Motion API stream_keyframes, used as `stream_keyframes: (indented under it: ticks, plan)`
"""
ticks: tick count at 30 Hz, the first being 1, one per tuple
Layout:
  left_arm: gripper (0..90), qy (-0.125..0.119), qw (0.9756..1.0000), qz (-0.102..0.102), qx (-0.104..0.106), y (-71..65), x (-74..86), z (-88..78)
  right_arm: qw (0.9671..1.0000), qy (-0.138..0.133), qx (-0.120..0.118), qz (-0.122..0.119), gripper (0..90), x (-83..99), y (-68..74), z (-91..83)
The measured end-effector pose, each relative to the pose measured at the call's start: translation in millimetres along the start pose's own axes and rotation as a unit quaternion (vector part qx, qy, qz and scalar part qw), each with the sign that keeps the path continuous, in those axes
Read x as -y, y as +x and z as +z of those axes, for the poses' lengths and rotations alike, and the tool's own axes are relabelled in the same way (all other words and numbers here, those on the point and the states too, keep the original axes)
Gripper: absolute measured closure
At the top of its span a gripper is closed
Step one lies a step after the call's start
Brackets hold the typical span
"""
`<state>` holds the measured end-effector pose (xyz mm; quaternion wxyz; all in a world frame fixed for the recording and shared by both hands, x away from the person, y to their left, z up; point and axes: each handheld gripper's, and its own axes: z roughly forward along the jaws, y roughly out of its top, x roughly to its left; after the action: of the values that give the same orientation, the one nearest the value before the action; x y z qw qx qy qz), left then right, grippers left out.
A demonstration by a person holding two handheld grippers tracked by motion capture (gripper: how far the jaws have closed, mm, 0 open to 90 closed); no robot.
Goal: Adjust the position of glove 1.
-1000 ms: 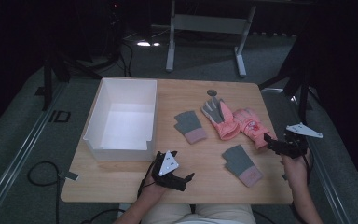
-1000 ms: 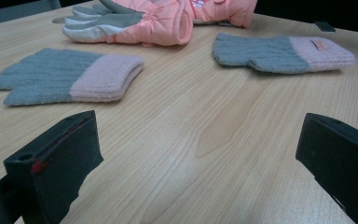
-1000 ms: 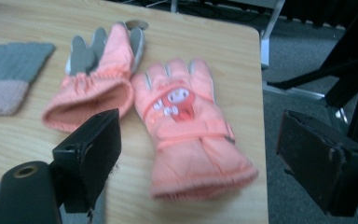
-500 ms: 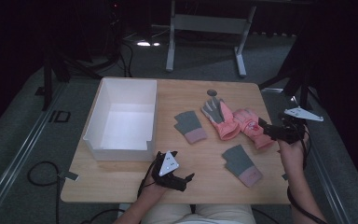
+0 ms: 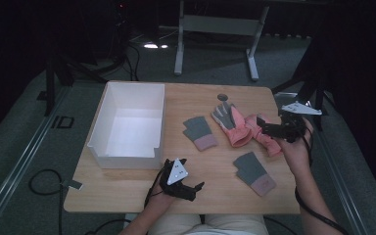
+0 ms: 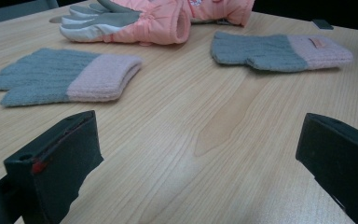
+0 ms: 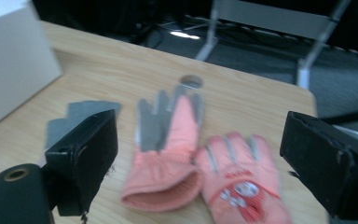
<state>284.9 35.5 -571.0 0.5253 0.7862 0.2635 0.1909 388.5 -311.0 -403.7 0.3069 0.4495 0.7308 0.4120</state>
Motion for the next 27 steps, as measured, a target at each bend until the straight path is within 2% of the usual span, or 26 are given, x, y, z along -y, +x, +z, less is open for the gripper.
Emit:
stream_keyframes:
  ticks: [1, 3, 4, 8, 10, 15, 18, 22, 25, 27]
  plan:
    - [0.0, 0.0, 1.0, 0.001, 0.001, 0.0, 0.1, -0.2, 0.9999, -0.005, -0.012, -0.007, 11.1, -3.3, 4.7, 2.8]
    - [0.0, 0.002, 1.0, 0.001, 0.002, -0.1, -0.1, 0.1, 0.9998, -0.008, -0.015, -0.012, 13.8, -6.4, 8.9, 5.4]
    - [0.0, 0.002, 1.0, 0.0, 0.002, -0.1, -0.1, 0.2, 0.9996, -0.006, -0.025, -0.014, 14.0, -7.9, 10.4, 7.0]
    - [0.0, 0.002, 1.0, -0.001, 0.001, 0.1, -0.1, 0.2, 0.9991, -0.001, -0.039, -0.018, 16.1, -11.3, 16.2, 12.8]
    - [0.0, 0.002, 1.0, -0.002, 0.002, 0.1, -0.1, 0.2, 0.9981, 0.004, -0.055, -0.025, 18.9, -13.3, 23.5, 20.0]
    - [0.0, 0.0, 1.0, -0.003, 0.003, 0.0, 0.0, 0.1, 0.9968, 0.009, -0.069, -0.041, 22.4, -14.2, 34.7, 31.1]
    - [0.0, -0.001, 1.0, -0.003, 0.004, 0.2, 0.2, -0.2, 0.9948, 0.011, -0.082, -0.059, 28.1, -13.5, 43.1, 39.9]
    - [0.0, 0.0, 1.0, -0.002, 0.004, 0.5, 0.2, -0.4, 0.9928, 0.014, -0.096, -0.07, 32.8, -13.1, 50.2, 46.9]
    - [0.0, 0.0, 1.0, -0.002, 0.005, 0.3, 0.2, -0.3, 0.9893, 0.028, -0.119, -0.08, 36.7, -12.4, 59.8, 58.7]
    - [0.0, 0.0, 1.0, -0.001, 0.005, 0.4, 0.2, -0.5, 0.9888, 0.031, -0.12, -0.084, 40.0, -11.8, 63.6, 63.4]
